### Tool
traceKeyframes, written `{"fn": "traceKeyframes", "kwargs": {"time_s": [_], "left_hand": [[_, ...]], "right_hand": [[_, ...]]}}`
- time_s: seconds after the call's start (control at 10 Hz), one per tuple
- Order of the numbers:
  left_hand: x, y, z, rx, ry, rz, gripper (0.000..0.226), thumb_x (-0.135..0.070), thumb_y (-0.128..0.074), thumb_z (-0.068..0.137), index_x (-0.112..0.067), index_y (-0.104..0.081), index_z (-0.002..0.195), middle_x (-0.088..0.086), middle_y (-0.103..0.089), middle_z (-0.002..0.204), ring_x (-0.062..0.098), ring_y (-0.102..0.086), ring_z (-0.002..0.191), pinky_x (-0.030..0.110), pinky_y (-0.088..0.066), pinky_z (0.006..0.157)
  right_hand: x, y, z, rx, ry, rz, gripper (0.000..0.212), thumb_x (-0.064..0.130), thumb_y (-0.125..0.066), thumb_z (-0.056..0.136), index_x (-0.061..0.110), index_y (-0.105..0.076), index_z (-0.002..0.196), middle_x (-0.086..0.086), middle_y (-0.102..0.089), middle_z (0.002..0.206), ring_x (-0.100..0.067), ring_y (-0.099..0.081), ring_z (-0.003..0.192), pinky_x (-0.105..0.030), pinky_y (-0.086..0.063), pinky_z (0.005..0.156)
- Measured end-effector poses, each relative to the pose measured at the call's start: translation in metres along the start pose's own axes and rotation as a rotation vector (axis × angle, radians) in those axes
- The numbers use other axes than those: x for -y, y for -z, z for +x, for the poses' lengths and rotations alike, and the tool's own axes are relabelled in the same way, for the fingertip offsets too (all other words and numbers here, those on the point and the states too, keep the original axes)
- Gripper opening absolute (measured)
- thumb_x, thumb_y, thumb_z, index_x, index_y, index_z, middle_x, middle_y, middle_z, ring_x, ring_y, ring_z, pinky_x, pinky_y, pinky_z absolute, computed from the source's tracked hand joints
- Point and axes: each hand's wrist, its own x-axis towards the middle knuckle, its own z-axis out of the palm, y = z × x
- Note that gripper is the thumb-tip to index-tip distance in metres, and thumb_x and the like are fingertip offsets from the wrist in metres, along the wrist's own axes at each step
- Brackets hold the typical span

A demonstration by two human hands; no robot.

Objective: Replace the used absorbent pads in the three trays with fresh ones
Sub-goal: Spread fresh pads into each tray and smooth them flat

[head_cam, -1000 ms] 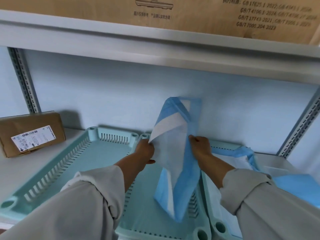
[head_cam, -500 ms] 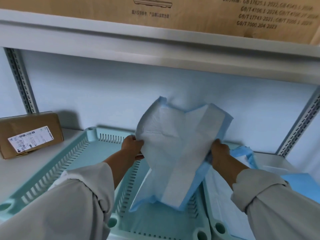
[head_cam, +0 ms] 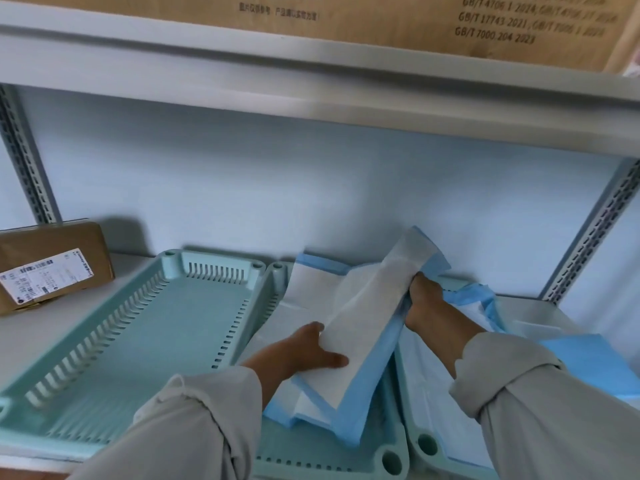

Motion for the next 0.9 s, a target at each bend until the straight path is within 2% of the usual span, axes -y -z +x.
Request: {"fn": "traceKeyframes", "kwargs": {"time_s": [0.1, 0.2, 0.3, 0.4, 0.5, 0.6, 0.7, 0.8, 0.9], "left_hand": [[0.003, -0.005, -0.004, 0.186, 0.054, -0.097, 0.063, -0.036, -0.075, 0.078, -0.019, -0.047, 0.132, 0.002, -0.052, 0.131, 0.018, -0.054, 0.114, 0.036, -0.051, 0.094], [0.004, -0.010, -0.010, 0.422, 0.089, 0.035, 0.059, -0.021, -0.071, 0.084, -0.023, -0.045, 0.136, 0.001, -0.056, 0.130, 0.015, -0.055, 0.116, 0.034, -0.048, 0.101], [0.004, -0.016, -0.009, 0.377, 0.132, 0.155, 0.056, -0.008, -0.063, 0.087, -0.025, -0.045, 0.138, 0.005, -0.053, 0.136, 0.018, -0.055, 0.121, 0.035, -0.048, 0.101], [0.004, -0.024, -0.006, 0.306, 0.167, 0.143, 0.053, -0.007, -0.060, 0.089, -0.024, -0.045, 0.137, 0.010, -0.052, 0.132, 0.019, -0.058, 0.112, 0.034, -0.052, 0.095], [0.004, -0.032, -0.007, 0.299, 0.236, 0.149, 0.051, -0.010, -0.057, 0.092, -0.014, -0.038, 0.140, 0.011, -0.065, 0.101, 0.017, -0.062, 0.081, 0.036, -0.054, 0.091], [0.006, -0.041, -0.010, 0.421, 0.428, 0.159, 0.061, -0.021, -0.044, 0.100, 0.000, -0.011, 0.147, 0.014, -0.073, 0.104, 0.021, -0.072, 0.075, 0.037, -0.053, 0.091], [0.013, -0.049, -0.005, 0.447, 0.460, 0.056, 0.078, -0.025, -0.043, 0.100, -0.017, 0.016, 0.150, 0.022, -0.060, 0.127, 0.031, -0.063, 0.113, 0.043, -0.048, 0.099], [0.011, -0.050, -0.006, 0.255, 0.295, -0.151, 0.078, -0.016, -0.050, 0.095, -0.030, 0.003, 0.152, 0.020, -0.048, 0.137, 0.030, -0.059, 0.107, 0.043, -0.053, 0.093], [0.001, -0.051, -0.006, 0.054, 0.193, -0.328, 0.075, -0.010, -0.054, 0.092, -0.029, -0.012, 0.151, 0.012, -0.037, 0.145, 0.028, -0.051, 0.116, 0.037, -0.053, 0.089]], "right_hand": [[0.014, 0.025, -0.013, -0.096, -0.064, 0.095, 0.040, 0.018, -0.035, 0.100, -0.002, -0.046, 0.133, -0.023, -0.048, 0.139, -0.037, -0.048, 0.127, -0.021, -0.047, 0.057], [0.012, 0.061, -0.010, -0.297, 0.153, -0.520, 0.036, 0.014, -0.049, 0.095, 0.005, -0.050, 0.129, -0.012, -0.054, 0.133, -0.028, -0.052, 0.126, -0.026, -0.046, 0.092], [0.003, 0.086, -0.002, -0.374, 0.154, -0.458, 0.051, 0.008, -0.050, 0.087, 0.003, -0.038, 0.135, -0.022, -0.045, 0.137, -0.038, -0.046, 0.126, -0.045, -0.037, 0.107], [-0.005, 0.081, -0.003, -0.334, 0.250, -0.978, 0.075, 0.010, -0.051, 0.085, 0.018, -0.015, 0.150, -0.019, -0.016, 0.154, -0.035, -0.022, 0.142, -0.049, -0.019, 0.116], [-0.009, 0.058, -0.018, 0.025, 0.491, -1.325, 0.059, 0.012, -0.044, 0.090, 0.022, -0.032, 0.147, -0.012, -0.020, 0.157, -0.030, -0.026, 0.142, -0.042, -0.024, 0.115], [-0.021, 0.042, -0.035, 0.465, 0.317, -1.528, 0.054, 0.035, -0.034, 0.102, 0.002, -0.038, 0.143, -0.017, -0.033, 0.152, -0.030, -0.037, 0.136, -0.032, -0.029, 0.111], [-0.033, 0.045, -0.042, 0.688, 0.023, -1.712, 0.081, 0.062, -0.046, 0.089, 0.013, -0.026, 0.150, -0.006, -0.024, 0.157, -0.027, -0.028, 0.142, -0.039, -0.027, 0.112], [-0.041, 0.050, -0.042, 0.745, 0.006, -1.867, 0.084, 0.059, -0.059, 0.083, 0.025, -0.023, 0.151, 0.000, -0.020, 0.157, -0.025, -0.026, 0.142, -0.039, -0.029, 0.110], [-0.042, 0.050, -0.041, 0.772, 0.096, -1.899, 0.075, 0.046, -0.057, 0.090, 0.026, -0.019, 0.152, 0.001, -0.017, 0.159, -0.026, -0.027, 0.142, -0.038, -0.033, 0.107]]}}
